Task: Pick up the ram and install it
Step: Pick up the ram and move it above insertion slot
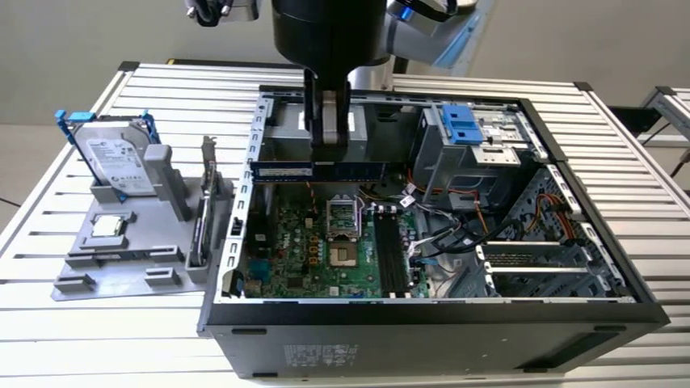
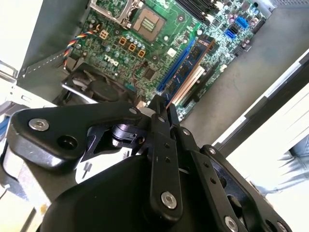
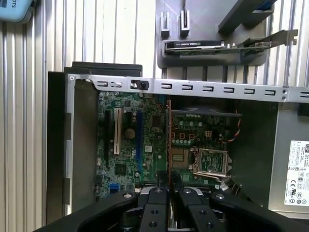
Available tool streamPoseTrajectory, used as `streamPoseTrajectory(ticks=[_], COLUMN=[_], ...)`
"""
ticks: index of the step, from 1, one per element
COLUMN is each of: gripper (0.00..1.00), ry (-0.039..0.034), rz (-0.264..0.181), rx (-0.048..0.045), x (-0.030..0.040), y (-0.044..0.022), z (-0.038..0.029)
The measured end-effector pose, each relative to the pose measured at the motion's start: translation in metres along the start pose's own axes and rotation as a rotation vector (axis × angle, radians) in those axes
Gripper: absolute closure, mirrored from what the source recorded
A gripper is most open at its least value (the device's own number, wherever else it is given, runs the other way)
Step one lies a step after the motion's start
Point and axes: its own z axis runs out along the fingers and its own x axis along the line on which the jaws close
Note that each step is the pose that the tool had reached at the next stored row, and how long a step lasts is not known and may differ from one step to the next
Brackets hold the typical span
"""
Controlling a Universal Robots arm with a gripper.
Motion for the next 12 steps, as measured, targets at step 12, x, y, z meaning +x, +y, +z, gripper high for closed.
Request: streamPoseTrajectory(ticks=[12], gripper=[1.0], ry=[0.0], rz=[0.0], rx=[0.0], x=[0.0005], y=[-0.0131], z=[0.0001])
